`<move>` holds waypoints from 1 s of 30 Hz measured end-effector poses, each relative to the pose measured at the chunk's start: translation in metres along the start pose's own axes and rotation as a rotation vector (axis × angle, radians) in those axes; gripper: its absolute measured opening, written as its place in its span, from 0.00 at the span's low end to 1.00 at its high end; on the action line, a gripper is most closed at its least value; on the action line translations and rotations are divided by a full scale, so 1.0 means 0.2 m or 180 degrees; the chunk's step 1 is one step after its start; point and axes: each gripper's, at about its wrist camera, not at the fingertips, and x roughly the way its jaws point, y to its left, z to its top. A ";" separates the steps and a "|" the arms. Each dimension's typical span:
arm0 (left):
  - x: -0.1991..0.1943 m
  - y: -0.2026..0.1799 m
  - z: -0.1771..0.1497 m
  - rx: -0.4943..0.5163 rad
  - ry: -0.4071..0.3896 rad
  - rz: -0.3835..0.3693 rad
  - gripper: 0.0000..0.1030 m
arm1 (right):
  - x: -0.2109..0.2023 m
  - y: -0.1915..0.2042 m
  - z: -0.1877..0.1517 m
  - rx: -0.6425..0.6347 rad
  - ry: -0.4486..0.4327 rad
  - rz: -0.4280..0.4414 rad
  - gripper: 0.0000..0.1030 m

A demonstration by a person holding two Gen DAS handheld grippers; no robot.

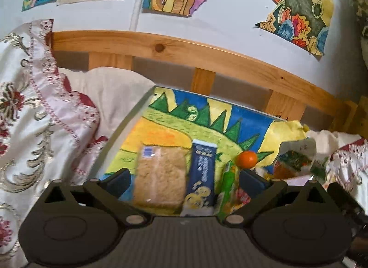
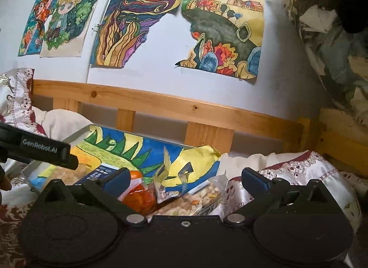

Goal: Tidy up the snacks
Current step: 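Withdraw both tools up and away from the tray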

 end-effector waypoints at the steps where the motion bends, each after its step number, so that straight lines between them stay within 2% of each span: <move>1: -0.02 0.01 -0.01 0.0004 0.0004 0.0023 0.99 | -0.02 0.00 0.00 0.0011 0.0012 0.0000 0.99; 14: -0.28 0.20 -0.15 -0.0020 -0.0040 0.0357 0.99 | -0.27 0.07 -0.01 0.0062 0.0107 0.0066 0.99; 30: -0.51 0.23 -0.25 0.0189 -0.0070 0.0315 0.99 | -0.51 0.14 0.00 0.0122 0.0151 0.0173 0.99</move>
